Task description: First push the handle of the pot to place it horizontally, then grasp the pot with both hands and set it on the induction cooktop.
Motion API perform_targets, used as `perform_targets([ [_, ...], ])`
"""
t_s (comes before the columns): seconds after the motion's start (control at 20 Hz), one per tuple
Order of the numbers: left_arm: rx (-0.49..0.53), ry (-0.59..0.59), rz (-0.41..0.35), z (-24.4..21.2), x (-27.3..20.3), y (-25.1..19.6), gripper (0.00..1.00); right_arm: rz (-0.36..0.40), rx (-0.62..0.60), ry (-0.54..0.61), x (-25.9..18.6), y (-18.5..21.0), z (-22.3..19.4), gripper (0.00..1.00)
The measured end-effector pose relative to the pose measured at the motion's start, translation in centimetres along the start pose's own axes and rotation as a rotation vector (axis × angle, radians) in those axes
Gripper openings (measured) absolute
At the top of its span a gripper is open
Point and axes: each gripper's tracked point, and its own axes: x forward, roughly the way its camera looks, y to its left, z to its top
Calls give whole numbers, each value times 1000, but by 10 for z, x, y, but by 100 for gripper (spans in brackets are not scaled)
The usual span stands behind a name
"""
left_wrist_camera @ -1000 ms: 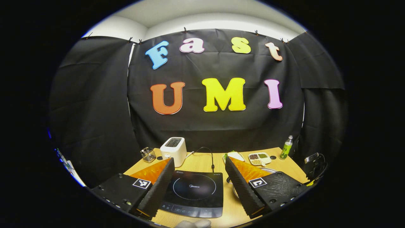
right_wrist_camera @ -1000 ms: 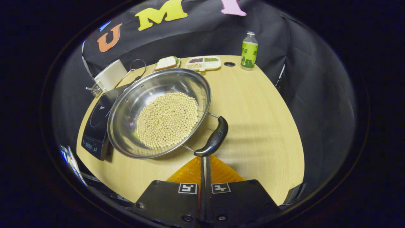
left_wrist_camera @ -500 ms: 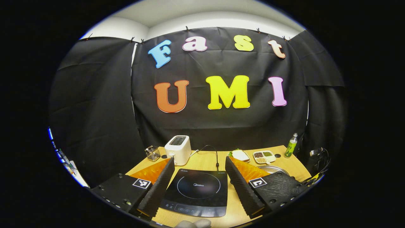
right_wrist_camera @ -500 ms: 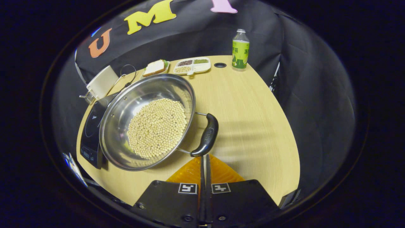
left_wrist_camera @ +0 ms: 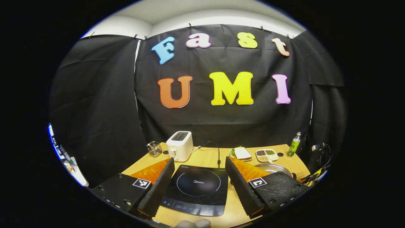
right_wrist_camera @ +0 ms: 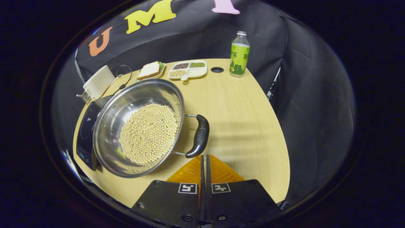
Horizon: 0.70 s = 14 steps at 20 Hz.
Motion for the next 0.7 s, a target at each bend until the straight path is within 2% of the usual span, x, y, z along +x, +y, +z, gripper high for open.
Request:
perform_targets([
  [0.45,-12,1,21,-3,2,-5,96,16,9,-12,17,-11,28,4],
  [0.7,5,0,23,-14,10,-7,97,18,31,-2,22,-18,24,4],
])
